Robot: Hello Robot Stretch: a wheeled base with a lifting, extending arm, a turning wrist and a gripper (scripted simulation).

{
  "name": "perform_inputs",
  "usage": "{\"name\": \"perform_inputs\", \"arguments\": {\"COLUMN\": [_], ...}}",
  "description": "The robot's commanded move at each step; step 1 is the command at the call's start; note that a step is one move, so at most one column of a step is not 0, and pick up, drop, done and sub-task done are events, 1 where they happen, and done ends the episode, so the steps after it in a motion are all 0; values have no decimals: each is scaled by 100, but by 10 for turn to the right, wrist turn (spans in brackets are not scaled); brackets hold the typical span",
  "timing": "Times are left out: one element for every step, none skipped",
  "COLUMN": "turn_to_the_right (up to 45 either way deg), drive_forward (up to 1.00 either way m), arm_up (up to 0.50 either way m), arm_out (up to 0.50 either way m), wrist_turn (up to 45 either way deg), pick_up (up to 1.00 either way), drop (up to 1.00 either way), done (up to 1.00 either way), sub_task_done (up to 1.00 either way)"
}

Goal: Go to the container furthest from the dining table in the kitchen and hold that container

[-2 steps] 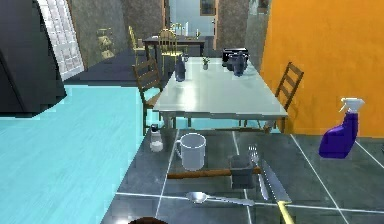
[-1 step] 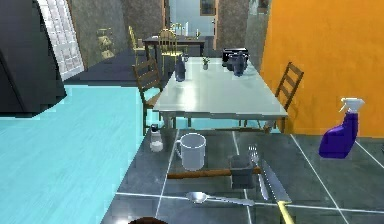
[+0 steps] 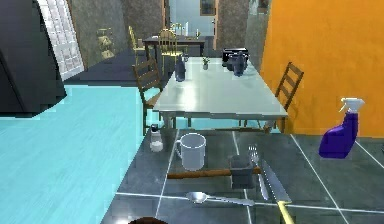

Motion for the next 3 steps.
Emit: {"name": "perform_inputs", "arguments": {"turn_to_the_right": [0,0,0], "drive_forward": [0,0,0], "arm_up": [0,0,0], "arm_out": [28,0,0], "wrist_turn": [0,450,450], "pick_up": [0,0,0], "drop": [0,0,0], "done": [0,0,0], "sub_task_done": [0,0,0]}}
